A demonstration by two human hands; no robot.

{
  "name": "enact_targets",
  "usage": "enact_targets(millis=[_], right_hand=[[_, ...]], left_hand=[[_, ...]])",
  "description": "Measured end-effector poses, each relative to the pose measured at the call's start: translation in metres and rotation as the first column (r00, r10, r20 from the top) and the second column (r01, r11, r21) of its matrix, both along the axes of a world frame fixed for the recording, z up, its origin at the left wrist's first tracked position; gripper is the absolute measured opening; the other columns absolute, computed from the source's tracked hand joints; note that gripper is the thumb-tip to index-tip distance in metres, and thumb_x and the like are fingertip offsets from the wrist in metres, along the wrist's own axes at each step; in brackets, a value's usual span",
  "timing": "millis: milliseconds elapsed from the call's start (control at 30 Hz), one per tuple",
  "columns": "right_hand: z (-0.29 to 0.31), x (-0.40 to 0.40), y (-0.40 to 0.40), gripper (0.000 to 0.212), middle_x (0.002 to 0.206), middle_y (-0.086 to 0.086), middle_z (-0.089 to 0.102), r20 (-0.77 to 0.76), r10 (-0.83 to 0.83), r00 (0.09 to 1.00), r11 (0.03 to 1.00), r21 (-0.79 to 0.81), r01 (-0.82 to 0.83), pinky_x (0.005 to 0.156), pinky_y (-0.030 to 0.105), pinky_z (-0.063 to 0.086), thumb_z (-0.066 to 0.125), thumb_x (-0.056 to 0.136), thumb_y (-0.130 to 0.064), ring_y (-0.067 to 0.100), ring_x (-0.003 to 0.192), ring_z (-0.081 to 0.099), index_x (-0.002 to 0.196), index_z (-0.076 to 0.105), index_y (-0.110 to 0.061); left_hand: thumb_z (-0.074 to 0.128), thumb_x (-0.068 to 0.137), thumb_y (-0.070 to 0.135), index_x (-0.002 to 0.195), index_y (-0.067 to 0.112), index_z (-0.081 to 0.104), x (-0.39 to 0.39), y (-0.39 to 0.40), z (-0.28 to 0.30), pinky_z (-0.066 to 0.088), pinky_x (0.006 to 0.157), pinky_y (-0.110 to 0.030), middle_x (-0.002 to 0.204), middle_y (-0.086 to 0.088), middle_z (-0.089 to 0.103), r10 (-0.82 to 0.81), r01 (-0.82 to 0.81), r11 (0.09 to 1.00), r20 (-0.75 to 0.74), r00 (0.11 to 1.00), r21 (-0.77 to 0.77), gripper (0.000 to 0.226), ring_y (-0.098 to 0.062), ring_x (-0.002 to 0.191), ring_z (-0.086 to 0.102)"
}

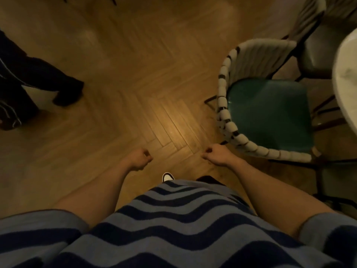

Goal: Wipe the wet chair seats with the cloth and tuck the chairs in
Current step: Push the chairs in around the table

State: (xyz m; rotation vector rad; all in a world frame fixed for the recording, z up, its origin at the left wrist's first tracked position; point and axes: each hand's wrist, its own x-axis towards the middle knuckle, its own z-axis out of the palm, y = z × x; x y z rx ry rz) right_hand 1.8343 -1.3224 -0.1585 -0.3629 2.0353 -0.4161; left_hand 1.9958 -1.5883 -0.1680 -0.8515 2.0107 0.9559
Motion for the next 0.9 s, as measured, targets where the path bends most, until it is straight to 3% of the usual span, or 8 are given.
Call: enact_targets(millis=[233, 400, 467, 567, 667, 900], right_hand=[[-0.005, -0.081, -0.074, 0.017, 0.102, 0.001, 0.062, 0.007, -0.004, 1.0, 1.0, 0.014, 0.004, 0.068, 0.029, 0.044, 0.062, 0.1, -0.036, 0.018, 0.093, 0.058, 0.104, 0.06, -0.019], [-0.02, -0.175, -0.124, 0.017, 0.086, 0.001, 0.064, 0.008, -0.051, 0.999, 0.998, 0.039, 0.05, 0.061, 0.026, 0.045, 0.063, 0.1, -0.033, 0.016, 0.077, 0.059, 0.091, 0.059, -0.019], [-0.024, -0.218, -0.142, 0.015, 0.092, 0.007, 0.07, 0.03, -0.113, 0.993, 0.993, 0.027, 0.112, 0.064, 0.028, 0.049, 0.063, 0.1, -0.03, 0.018, 0.077, 0.063, 0.1, 0.061, -0.016], [-0.022, -0.274, -0.161, 0.013, 0.098, 0.009, 0.069, 0.058, -0.168, 0.984, 0.986, 0.016, 0.167, 0.066, 0.029, 0.052, 0.061, 0.101, -0.028, 0.02, 0.081, 0.065, 0.096, 0.06, -0.016], [-0.018, -0.328, -0.175, 0.022, 0.104, 0.01, 0.072, 0.058, -0.196, 0.979, 0.98, 0.031, 0.194, 0.072, 0.032, 0.057, 0.063, 0.099, -0.031, 0.023, 0.088, 0.07, 0.106, 0.066, -0.01], [-0.02, -0.45, -0.204, 0.025, 0.104, 0.01, 0.074, 0.074, -0.334, 0.94, 0.942, 0.066, 0.329, 0.088, 0.042, 0.058, 0.067, 0.097, -0.033, 0.027, 0.098, 0.07, 0.107, 0.071, -0.011]], left_hand=[[0.051, 0.1, 0.029, 0.11, 0.009, 0.059, -0.075, -0.081, -0.007, 0.05, 0.06, -0.031, 0.096, -0.015, 0.066, 0.007, -0.007, 1.0, -0.003, 1.0, -0.005, 0.024, -0.023, 0.074, 0.063], [0.05, 0.1, 0.031, 0.111, 0.011, 0.057, -0.159, -0.144, -0.015, 0.05, 0.059, -0.03, 0.094, -0.012, 0.066, -0.014, 0.015, 1.0, 0.015, 1.0, -0.021, 0.024, -0.021, 0.074, 0.063], [0.049, 0.101, 0.031, 0.11, 0.013, 0.057, -0.196, -0.166, -0.015, 0.05, 0.062, -0.032, 0.098, -0.014, 0.066, -0.016, 0.016, 1.0, 0.038, 0.999, -0.016, 0.022, -0.022, 0.076, 0.063], [0.049, 0.101, 0.03, 0.111, 0.011, 0.058, -0.252, -0.195, -0.013, 0.051, 0.063, -0.032, 0.102, -0.016, 0.067, 0.007, -0.006, 1.0, 0.05, 0.999, -0.006, 0.023, -0.023, 0.078, 0.063], [0.05, 0.1, 0.031, 0.111, 0.011, 0.057, -0.314, -0.223, -0.011, 0.051, 0.066, -0.033, 0.103, -0.018, 0.067, 0.021, -0.021, 1.0, 0.046, 0.999, -0.005, 0.024, -0.025, 0.08, 0.063], [0.049, 0.101, 0.03, 0.11, 0.01, 0.058, -0.482, -0.285, -0.013, 0.049, 0.064, -0.033, 0.101, -0.02, 0.066, -0.105, 0.105, 0.994, 0.022, 0.994, 0.011, 0.023, -0.026, 0.078, 0.062]])
